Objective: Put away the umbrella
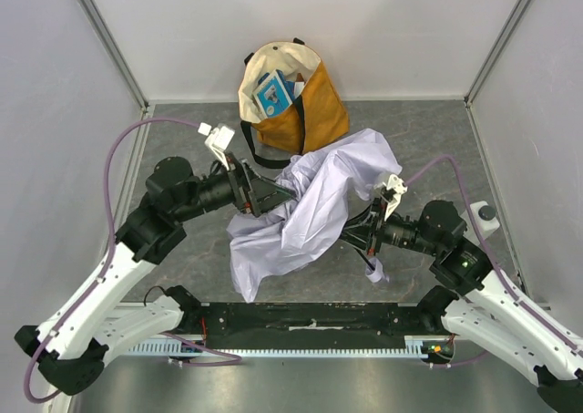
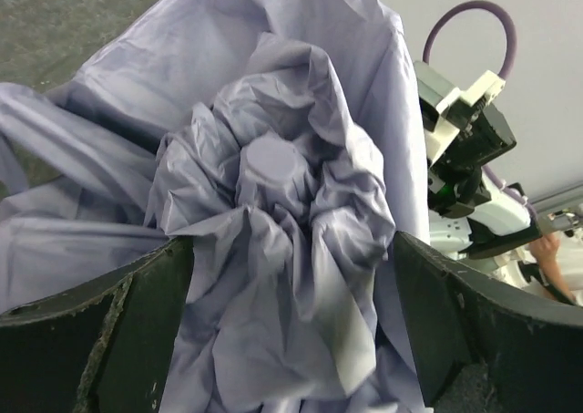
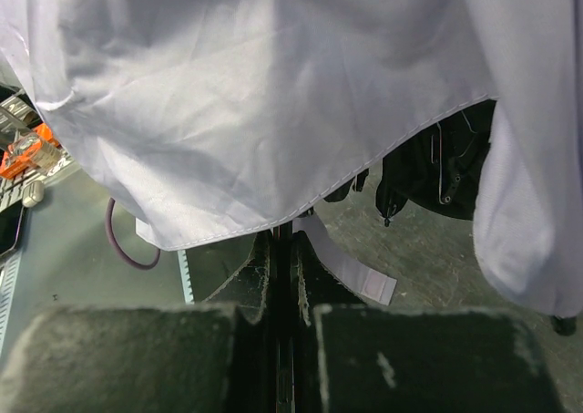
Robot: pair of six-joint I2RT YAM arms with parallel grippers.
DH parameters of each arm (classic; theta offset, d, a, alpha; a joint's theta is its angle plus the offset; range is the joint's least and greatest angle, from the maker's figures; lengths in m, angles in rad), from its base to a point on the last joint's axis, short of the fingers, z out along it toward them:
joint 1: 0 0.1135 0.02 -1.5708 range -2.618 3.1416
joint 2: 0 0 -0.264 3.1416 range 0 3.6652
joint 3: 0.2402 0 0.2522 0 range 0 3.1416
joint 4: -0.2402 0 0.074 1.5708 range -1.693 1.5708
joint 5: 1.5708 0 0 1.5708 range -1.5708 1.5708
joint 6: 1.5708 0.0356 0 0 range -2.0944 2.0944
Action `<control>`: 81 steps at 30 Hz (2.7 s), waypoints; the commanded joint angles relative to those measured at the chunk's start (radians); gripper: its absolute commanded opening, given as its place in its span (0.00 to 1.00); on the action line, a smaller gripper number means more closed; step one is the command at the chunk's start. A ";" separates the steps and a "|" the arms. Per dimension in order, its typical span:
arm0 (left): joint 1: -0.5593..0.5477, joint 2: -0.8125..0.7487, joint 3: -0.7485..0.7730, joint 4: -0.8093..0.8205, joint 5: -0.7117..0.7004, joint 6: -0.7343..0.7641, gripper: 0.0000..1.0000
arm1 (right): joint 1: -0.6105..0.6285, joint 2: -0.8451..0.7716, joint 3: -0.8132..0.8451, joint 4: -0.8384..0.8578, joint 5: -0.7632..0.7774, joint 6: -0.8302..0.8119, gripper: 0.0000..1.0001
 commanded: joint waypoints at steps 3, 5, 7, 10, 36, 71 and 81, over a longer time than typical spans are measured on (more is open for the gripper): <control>0.010 0.060 -0.014 0.195 0.019 -0.162 0.95 | -0.001 0.013 0.038 0.153 -0.046 0.000 0.00; 0.008 0.080 -0.033 0.252 0.034 -0.188 0.96 | -0.002 0.026 0.038 0.158 -0.054 0.002 0.00; 0.010 0.103 -0.036 0.286 0.040 -0.197 0.96 | -0.001 0.031 0.040 0.161 -0.058 0.000 0.00; 0.010 0.131 -0.036 0.295 0.034 -0.200 0.96 | -0.001 0.036 0.038 0.166 -0.069 0.000 0.00; 0.046 0.174 0.117 -0.010 -0.302 -0.180 0.02 | -0.001 0.221 0.415 -0.714 0.451 -0.015 0.72; 0.203 0.346 0.113 0.043 0.108 -0.449 0.02 | 0.291 0.729 0.711 -0.330 0.570 -0.331 0.98; 0.203 0.350 0.090 -0.082 -0.013 -0.336 0.02 | 0.337 0.660 0.758 -0.515 0.773 -0.079 0.98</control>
